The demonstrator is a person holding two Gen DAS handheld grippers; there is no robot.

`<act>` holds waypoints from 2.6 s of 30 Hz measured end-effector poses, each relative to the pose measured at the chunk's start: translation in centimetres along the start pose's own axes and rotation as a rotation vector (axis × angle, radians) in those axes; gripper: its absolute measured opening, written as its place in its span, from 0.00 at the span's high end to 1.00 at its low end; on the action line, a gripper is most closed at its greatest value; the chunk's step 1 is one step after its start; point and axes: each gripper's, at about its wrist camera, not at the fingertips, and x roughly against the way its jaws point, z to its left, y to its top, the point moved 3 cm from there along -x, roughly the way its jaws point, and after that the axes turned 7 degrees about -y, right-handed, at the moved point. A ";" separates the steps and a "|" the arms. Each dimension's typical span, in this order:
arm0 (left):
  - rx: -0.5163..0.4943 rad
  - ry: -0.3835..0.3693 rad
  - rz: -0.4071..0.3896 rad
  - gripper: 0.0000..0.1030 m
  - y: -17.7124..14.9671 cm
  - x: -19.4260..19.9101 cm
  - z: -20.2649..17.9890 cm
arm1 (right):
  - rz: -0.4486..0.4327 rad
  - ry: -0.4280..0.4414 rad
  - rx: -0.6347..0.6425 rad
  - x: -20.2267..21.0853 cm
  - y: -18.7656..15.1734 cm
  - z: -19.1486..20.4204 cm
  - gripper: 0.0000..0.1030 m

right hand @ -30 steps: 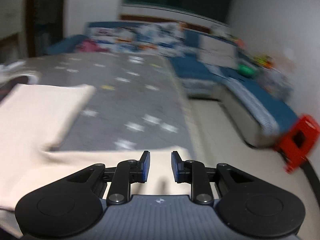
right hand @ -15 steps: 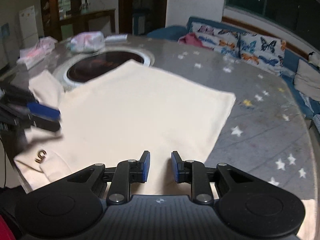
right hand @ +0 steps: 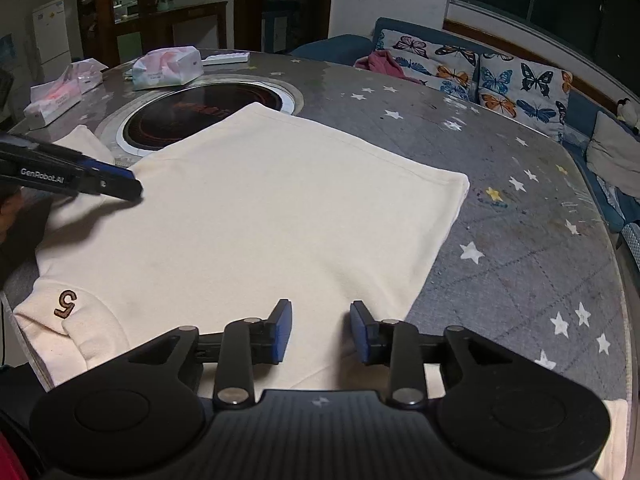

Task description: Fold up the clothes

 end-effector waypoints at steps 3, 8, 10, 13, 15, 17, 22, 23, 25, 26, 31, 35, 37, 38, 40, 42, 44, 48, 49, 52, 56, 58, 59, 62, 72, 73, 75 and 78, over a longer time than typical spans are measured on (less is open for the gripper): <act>0.012 -0.009 -0.020 0.70 0.5 0.6 -0.1 | 0.003 -0.001 0.004 -0.1 0.2 0.0 0.67; 0.013 -0.013 -0.041 0.69 1.7 -0.7 -0.4 | 0.002 -0.007 0.008 -0.2 0.3 0.1 0.66; 0.021 0.032 -0.015 0.71 1.8 -1.7 0.1 | 0.003 -0.010 0.009 -0.2 0.3 0.1 0.64; 0.037 0.028 -0.033 0.71 1.5 -0.8 0.7 | 0.002 -0.017 0.014 -0.3 0.4 0.1 0.61; 0.046 0.042 -0.050 0.69 1.4 0.3 1.1 | 0.001 -0.022 0.022 -0.2 0.4 0.2 0.61; 0.048 0.080 -0.081 0.69 1.3 1.9 1.6 | -0.003 -0.028 0.034 -0.1 0.4 0.3 0.61; 0.111 0.277 -0.171 0.66 0.7 6.4 4.9 | -0.037 -0.001 0.071 1.0 0.7 1.6 0.61; 0.132 0.333 -0.190 0.65 0.4 7.3 5.9 | -0.043 0.006 0.079 1.2 0.8 2.0 0.61; 0.171 0.432 -0.218 0.63 0.1 8.7 7.7 | -0.053 0.020 0.097 1.5 0.9 2.7 0.61; 0.197 0.482 -0.222 0.63 -0.2 9.3 8.6 | -0.057 0.027 0.106 1.7 1.0 3.1 0.61; 0.302 0.589 -0.214 0.58 -1.4 10.6 12.3 | -0.063 0.059 0.138 1.8 1.3 4.6 0.60; 0.337 0.554 -0.199 0.60 -2.2 9.8 13.5 | -0.060 0.070 0.148 1.7 1.3 5.3 0.61; 0.331 0.549 -0.208 0.86 -2.3 9.5 13.6 | -0.056 0.071 0.153 1.7 1.2 5.5 0.61; 0.330 0.540 -0.209 0.92 -2.3 9.5 13.8 | -0.053 0.071 0.154 1.7 1.1 5.6 0.61; 0.337 0.544 -0.227 0.96 -2.3 10.0 13.9 | -0.046 0.069 0.156 1.6 1.1 5.6 0.61; 0.294 0.581 -0.282 0.97 -1.6 11.0 13.5 | -0.040 0.066 0.156 1.5 1.0 5.6 0.61; 0.244 0.615 -0.319 0.97 -1.1 11.6 13.1 | -0.034 0.063 0.155 1.4 1.0 5.6 0.60; 0.209 0.622 -0.281 0.96 -1.1 10.6 13.7 | -0.023 0.057 0.165 1.0 0.9 5.8 0.60; 0.209 0.622 -0.268 0.96 -1.2 10.2 13.9 | -0.026 0.058 0.166 1.0 1.0 5.8 0.60; 0.228 0.614 -0.253 0.96 -1.4 9.5 14.5 | -0.047 0.076 0.175 1.6 1.6 6.3 0.61; 0.255 0.606 -0.241 0.96 -1.8 9.4 15.2 | -0.068 0.143 0.203 2.1 2.4 7.8 0.61; 0.268 0.602 -0.240 0.96 -1.8 9.4 15.4 | -0.073 0.186 0.231 2.1 2.9 9.1 0.61; 0.274 0.597 -0.241 0.96 -1.8 9.4 15.4 | -0.076 0.206 0.250 2.0 3.1 9.8 0.62; 0.293 0.583 -0.243 0.96 -1.7 9.5 15.7 | -0.092 0.265 0.316 1.9 3.9 12.5 0.63; 0.350 0.544 -0.247 0.75 -2.0 10.3 15.8 | -0.093 0.389 0.448 0.2 4.1 19.1 0.68; 0.355 0.545 -0.249 0.69 -2.1 10.4 15.8 | -0.094 0.390 0.445 0.3 4.2 19.1 0.68; 0.358 0.546 -0.249 0.68 -2.2 10.4 15.8 | -0.094 0.394 0.428 0.4 4.5 18.8 0.68; 0.355 0.552 -0.256 0.71 -2.1 10.2 15.8 | -0.105 0.383 0.418 0.9 4.6 18.3 0.68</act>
